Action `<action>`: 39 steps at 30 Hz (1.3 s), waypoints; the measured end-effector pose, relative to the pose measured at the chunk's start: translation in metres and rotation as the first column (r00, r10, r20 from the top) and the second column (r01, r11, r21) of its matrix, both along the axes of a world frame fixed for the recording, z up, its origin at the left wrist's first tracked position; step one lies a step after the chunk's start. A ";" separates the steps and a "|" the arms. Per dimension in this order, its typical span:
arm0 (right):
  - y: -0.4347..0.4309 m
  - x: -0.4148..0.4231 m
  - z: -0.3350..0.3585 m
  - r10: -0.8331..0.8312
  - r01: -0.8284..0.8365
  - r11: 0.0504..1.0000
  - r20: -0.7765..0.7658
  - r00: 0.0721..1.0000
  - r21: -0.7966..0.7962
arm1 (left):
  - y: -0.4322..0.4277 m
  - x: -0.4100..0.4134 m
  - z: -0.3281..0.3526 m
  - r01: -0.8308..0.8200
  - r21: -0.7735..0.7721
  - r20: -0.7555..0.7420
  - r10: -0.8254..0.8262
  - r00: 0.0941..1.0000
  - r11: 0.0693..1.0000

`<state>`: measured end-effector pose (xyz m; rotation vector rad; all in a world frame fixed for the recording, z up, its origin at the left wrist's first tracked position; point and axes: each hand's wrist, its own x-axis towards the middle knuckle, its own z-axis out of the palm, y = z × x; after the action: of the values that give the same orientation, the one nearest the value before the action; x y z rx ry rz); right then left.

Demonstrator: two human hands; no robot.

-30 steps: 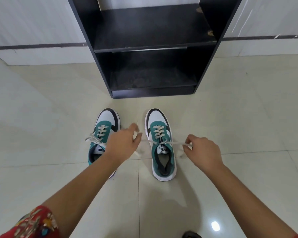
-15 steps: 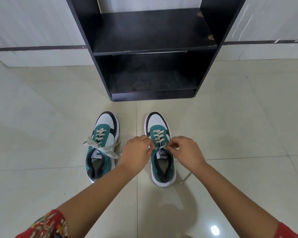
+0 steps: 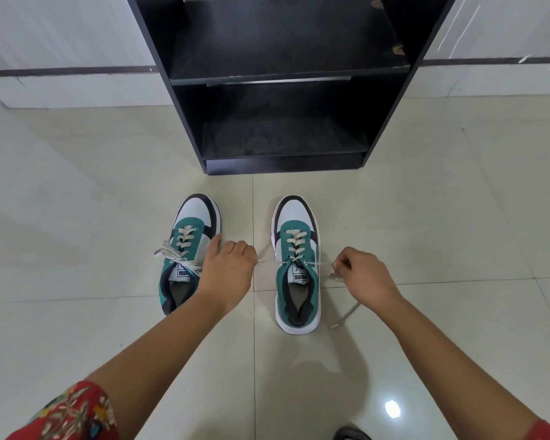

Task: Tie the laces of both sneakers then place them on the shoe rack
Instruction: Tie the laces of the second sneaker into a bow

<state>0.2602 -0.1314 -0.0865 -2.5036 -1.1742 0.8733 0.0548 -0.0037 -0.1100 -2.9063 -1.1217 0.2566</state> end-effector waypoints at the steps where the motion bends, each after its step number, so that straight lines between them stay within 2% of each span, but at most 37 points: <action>1: -0.001 0.000 0.000 -0.005 0.005 1.000 -0.004 1.000 -0.006 | 0.000 0.000 0.001 -0.001 -0.016 -0.008 0.001 1.000 1.000; 5: 0.000 -0.001 0.001 -0.008 0.008 1.000 0.002 1.000 -0.009 | 0.001 0.002 0.007 -0.025 -0.079 -0.042 0.022 0.999 0.997; 7: 0.002 -0.003 0.001 0.028 -0.029 0.999 -0.025 0.999 -0.023 | 0.002 0.003 0.006 -0.051 -0.167 0.018 0.055 0.998 0.985; 10: 0.003 -0.004 0.001 0.010 -0.013 1.000 -0.123 0.992 -0.020 | 0.005 0.007 0.006 -0.101 -0.469 0.158 0.196 0.968 0.877; 14: 0.003 -0.005 0.004 -0.028 0.033 0.999 -0.220 0.975 0.016 | 0.007 0.009 0.005 -0.049 -0.600 0.217 0.222 0.951 0.799; 17: 0.003 -0.008 0.004 -0.128 0.172 0.980 -0.349 0.928 0.096 | 0.007 0.011 0.004 -0.111 -0.693 0.254 0.384 0.888 0.713; 21: 0.001 -0.010 -0.002 -0.175 0.222 0.971 -0.372 0.912 0.086 | 0.005 0.010 0.000 -0.194 -0.585 0.261 0.410 0.874 0.787; 25: -0.002 -0.008 -0.011 -0.249 0.292 0.955 -0.403 0.881 0.049 | 0.007 0.006 -0.003 -0.241 -0.580 0.262 0.458 0.849 0.778; 28: -0.001 -0.007 -0.013 -0.206 0.239 0.970 -0.369 0.906 0.045 | 0.003 0.007 -0.003 -0.250 -0.540 0.271 0.448 0.852 0.804; 31: 0.000 -0.009 -0.014 -0.044 0.063 0.996 -0.238 0.970 0.071 | -0.003 0.003 -0.007 -0.207 -0.442 0.310 0.366 0.877 0.873; 33: -0.006 -0.011 -0.012 0.019 -0.021 0.988 0.012 1.000 0.156 | -0.012 0.000 -0.007 -0.207 -0.346 0.419 0.348 0.839 0.915; 34: -0.010 -0.014 -0.010 -0.007 -0.024 0.975 0.141 0.990 0.219 | -0.020 -0.001 -0.005 -0.220 -0.362 0.479 0.384 0.790 0.906; 35: -0.014 -0.018 -0.007 -0.049 -0.010 0.958 0.201 0.978 0.286 | -0.029 -0.002 -0.003 -0.235 -0.431 0.513 0.450 0.731 0.871; 36: -0.017 -0.025 -0.002 -0.079 0.016 0.951 0.194 0.978 0.310 | -0.038 -0.001 -0.002 -0.235 -0.551 0.503 0.543 0.672 0.801; 37: -0.018 -0.033 0.000 -0.094 0.058 0.961 0.121 0.988 0.272 | -0.046 0.002 0.000 -0.230 -0.678 0.443 0.638 0.630 0.698; 39: -0.017 -0.045 -0.008 -0.151 0.170 0.976 -0.136 0.979 0.136 | -0.052 0.008 0.004 -0.192 -0.863 0.304 0.784 0.542 0.468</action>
<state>0.2147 -0.1480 -0.0941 -2.3500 -0.9452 0.8539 0.0627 -0.0556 -0.1060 -3.2250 -2.7116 -0.6166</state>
